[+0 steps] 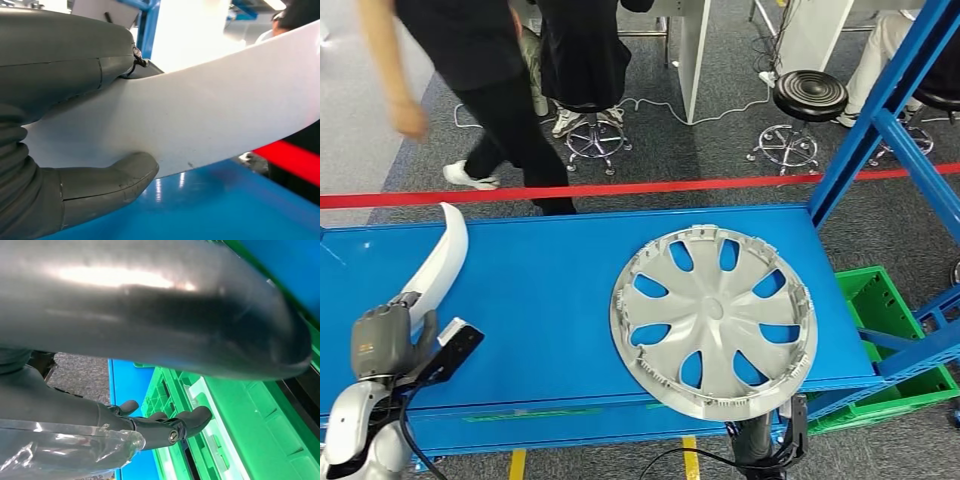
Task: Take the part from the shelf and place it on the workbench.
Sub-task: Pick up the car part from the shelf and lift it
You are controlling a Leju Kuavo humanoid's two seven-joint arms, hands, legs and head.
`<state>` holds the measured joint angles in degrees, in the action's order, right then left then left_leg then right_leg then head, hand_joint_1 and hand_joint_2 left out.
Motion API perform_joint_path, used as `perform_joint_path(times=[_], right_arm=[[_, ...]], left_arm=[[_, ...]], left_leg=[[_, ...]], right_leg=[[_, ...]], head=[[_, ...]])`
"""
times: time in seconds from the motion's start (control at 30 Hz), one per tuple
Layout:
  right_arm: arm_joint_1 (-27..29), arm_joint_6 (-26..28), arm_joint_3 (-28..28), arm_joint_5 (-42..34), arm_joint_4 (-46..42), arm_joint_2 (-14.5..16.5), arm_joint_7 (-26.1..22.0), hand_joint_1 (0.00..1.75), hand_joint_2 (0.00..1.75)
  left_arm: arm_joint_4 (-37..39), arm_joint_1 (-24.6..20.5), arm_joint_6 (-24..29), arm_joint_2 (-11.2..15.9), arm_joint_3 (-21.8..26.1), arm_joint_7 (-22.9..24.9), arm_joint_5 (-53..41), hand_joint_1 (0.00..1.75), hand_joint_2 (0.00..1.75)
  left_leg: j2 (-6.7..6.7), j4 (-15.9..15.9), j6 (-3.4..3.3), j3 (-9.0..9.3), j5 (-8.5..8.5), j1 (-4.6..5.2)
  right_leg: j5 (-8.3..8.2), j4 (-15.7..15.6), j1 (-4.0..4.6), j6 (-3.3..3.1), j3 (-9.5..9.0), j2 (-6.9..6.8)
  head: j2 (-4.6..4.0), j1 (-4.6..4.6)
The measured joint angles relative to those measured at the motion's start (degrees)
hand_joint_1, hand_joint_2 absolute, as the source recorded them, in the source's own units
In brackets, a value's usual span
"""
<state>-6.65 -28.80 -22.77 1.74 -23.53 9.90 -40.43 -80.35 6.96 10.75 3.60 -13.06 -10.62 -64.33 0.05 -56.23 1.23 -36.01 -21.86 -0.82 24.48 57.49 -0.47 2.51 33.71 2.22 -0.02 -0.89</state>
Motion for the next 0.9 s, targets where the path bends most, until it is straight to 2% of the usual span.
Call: perform_joint_path(times=[0.03,0.07,0.1,0.2,0.23,0.27,0.3,0.37,0.4,0.43,0.47,0.53,0.57,0.6,0.63,0.7,0.73,0.77,0.8,0.83,0.9], right_arm=[[0.0,0.0,0.0,0.0,0.0,0.0,0.0,0.00,0.00],[0.0,0.0,0.0,0.0,0.0,0.0,0.1,0.00,0.00],[0.0,0.1,0.0,0.0,0.0,0.0,0.1,0.00,0.00],[-0.3,0.1,0.0,0.0,-0.1,0.0,0.3,0.00,0.00],[-0.4,0.0,0.0,-0.1,-0.1,0.0,0.3,0.00,0.00],[-0.4,-0.1,0.0,-0.1,-0.2,0.0,0.3,0.00,0.00],[-0.5,-0.3,0.0,-0.2,-0.4,0.0,0.3,0.00,0.00],[-0.7,-0.7,0.0,-0.2,-0.7,0.0,0.4,0.00,0.00],[-0.9,-1.0,-0.1,-0.3,-0.9,0.1,0.4,0.00,0.00],[-1.0,-1.1,-0.1,-0.3,-1.0,0.1,0.4,0.00,0.00],[-1.1,-1.2,-0.1,-0.4,-1.1,0.2,0.3,0.00,0.00],[-1.3,-1.4,-0.1,-0.4,-1.4,0.2,0.3,0.00,0.00],[-1.3,-1.5,-0.1,-0.4,-1.5,0.2,0.3,0.00,0.00],[-1.3,-1.5,-0.1,-0.3,-1.8,0.2,0.3,0.00,0.00],[-1.4,-1.4,-0.1,-0.2,-2.0,0.2,0.3,0.00,0.00],[-1.4,-1.1,-0.1,0.2,-2.4,0.2,0.3,0.00,0.00],[-1.3,-0.9,-0.1,0.3,-2.5,0.2,0.3,0.00,0.00],[-1.3,-0.7,-0.1,0.4,-2.5,0.2,0.3,0.00,0.00],[-1.3,-0.6,-0.1,0.5,-2.5,0.2,0.3,0.00,0.00],[-1.3,-0.5,-0.1,0.6,-2.6,0.2,0.3,0.00,0.00],[-1.4,-0.4,-0.1,0.7,-2.7,0.3,0.3,0.00,0.00]], left_arm=[[-0.8,0.2,0.0,-0.1,-0.7,0.1,0.1,1.75,1.75],[-1.5,0.3,0.1,-0.1,-1.3,0.2,0.1,1.75,1.75],[-2.2,0.4,0.3,-0.2,-1.9,0.3,0.1,1.75,1.75],[-3.2,0.9,1.4,-0.4,-3.6,0.8,-0.3,1.75,1.75],[-3.4,1.2,1.9,-0.5,-4.2,1.1,-0.6,1.75,1.75],[-3.5,1.5,2.5,-0.7,-4.9,1.4,-0.9,1.75,1.75],[-3.7,1.7,3.1,-0.9,-5.5,1.7,-1.1,1.75,1.75],[-3.9,2.1,4.1,-1.2,-6.6,2.2,-1.4,1.75,1.75],[-4.0,2.3,4.4,-1.2,-7.1,2.4,-1.5,1.75,1.75],[-4.2,2.4,4.7,-1.3,-7.5,2.6,-1.5,1.75,1.75],[-4.3,2.6,5.0,-1.3,-7.9,2.7,-1.5,1.75,1.75],[-4.4,2.8,5.4,-1.4,-8.5,2.7,-1.4,1.75,1.75],[-4.4,2.9,5.4,-1.4,-8.8,2.8,-1.4,1.75,1.75],[-4.4,2.9,5.5,-1.4,-9.0,2.9,-1.3,1.75,1.75],[-4.5,3.0,5.7,-1.4,-9.3,2.9,-1.2,1.75,1.75],[-4.6,3.0,6.0,-1.4,-9.8,3.1,-1.1,1.75,1.75],[-4.6,3.0,6.1,-1.4,-10.0,3.2,-1.0,1.75,1.75],[-4.6,3.0,6.2,-1.4,-10.1,3.3,-1.0,1.75,1.75],[-4.6,3.0,6.2,-1.4,-10.3,3.3,-1.0,1.75,1.75],[-4.7,3.0,6.3,-1.4,-10.4,3.4,-1.0,1.75,1.75],[-4.8,2.9,6.3,-1.4,-10.8,3.4,-1.0,1.75,1.75]], left_leg=[[0.04,0.5,-0.33,0.16,0.41,-0.09],[0.10,1.2,-0.55,0.34,0.86,-0.25],[0.16,1.8,-0.73,0.46,1.29,-0.41],[0.33,2.2,-0.70,0.16,1.85,-0.60],[0.35,2.2,-0.49,-0.04,2.01,-0.69],[0.32,2.2,-0.23,-0.27,2.21,-0.85],[0.24,2.1,0.09,-0.52,2.41,-1.11],[0.00,1.6,1.11,-1.13,2.73,-1.54],[-0.11,1.2,1.68,-1.38,2.84,-1.65],[-0.26,0.8,2.23,-1.61,3.00,-1.61],[-0.38,0.7,2.65,-1.74,3.27,-1.53],[-0.51,0.4,3.15,-2.00,3.64,-1.63],[-0.43,-0.1,3.25,-2.34,2.88,-1.68],[-0.35,-1.7,3.26,-3.03,1.15,-1.66],[-0.26,-4.6,3.20,-4.10,-1.41,-1.54],[-0.22,-13.0,2.94,-6.69,-6.88,-1.12],[-0.22,-16.4,2.75,-7.45,-8.49,-0.93],[-0.22,-18.0,2.43,-7.32,-9.03,-0.75],[-0.22,-17.4,2.02,-6.07,-8.58,-0.55],[-0.23,-14.7,1.55,-3.73,-7.50,-0.33],[0.61,-6.8,0.70,2.12,-5.90,0.29]], right_leg=[[-0.05,-0.1,-0.06,0.27,0.09,-0.08],[0.67,0.5,-0.01,0.41,0.45,-0.31],[2.18,2.2,-0.01,0.52,1.20,-0.61],[8.52,12.3,-0.33,0.97,4.78,-1.46],[9.32,14.4,-0.49,1.23,5.24,-1.59],[9.01,14.5,-0.70,1.53,4.68,-1.68],[7.75,12.2,-1.00,1.91,3.01,-1.74],[5.27,4.9,-1.57,2.91,-1.71,-1.60],[4.51,2.6,-1.67,3.04,-3.08,-1.36],[4.42,1.7,-1.71,2.77,-3.52,-1.13],[4.48,2.3,-1.57,2.18,-3.12,-0.90],[4.23,2.9,-1.55,0.64,-2.27,-0.90],[3.91,3.0,-1.46,-0.01,-1.91,-0.94],[3.51,3.1,-1.37,-0.66,-1.47,-0.98],[3.07,3.0,-1.23,-1.20,-0.99,-1.05],[2.24,3.0,-0.80,-1.87,0.10,-1.22],[1.88,3.0,-0.56,-2.05,0.62,-1.32],[1.52,3.0,-0.31,-2.15,1.13,-1.40],[1.18,3.0,-0.10,-2.18,1.60,-1.44],[0.86,3.0,0.05,-2.13,2.00,-1.46],[0.36,3.0,0.35,-1.92,2.47,-1.75]], head=[[0.01,0.01],[0.01,0.10],[0.01,0.23],[0.01,0.41],[0.01,0.40],[0.01,0.41],[0.01,0.41],[0.02,0.46],[0.02,0.57],[0.02,0.65],[0.02,0.67],[0.01,0.56],[0.01,0.45],[0.01,0.36],[0.01,0.22],[-0.01,0.01],[-0.01,-0.04],[0.00,-0.05],[0.00,-0.03],[0.01,-0.04],[0.01,-0.08]])
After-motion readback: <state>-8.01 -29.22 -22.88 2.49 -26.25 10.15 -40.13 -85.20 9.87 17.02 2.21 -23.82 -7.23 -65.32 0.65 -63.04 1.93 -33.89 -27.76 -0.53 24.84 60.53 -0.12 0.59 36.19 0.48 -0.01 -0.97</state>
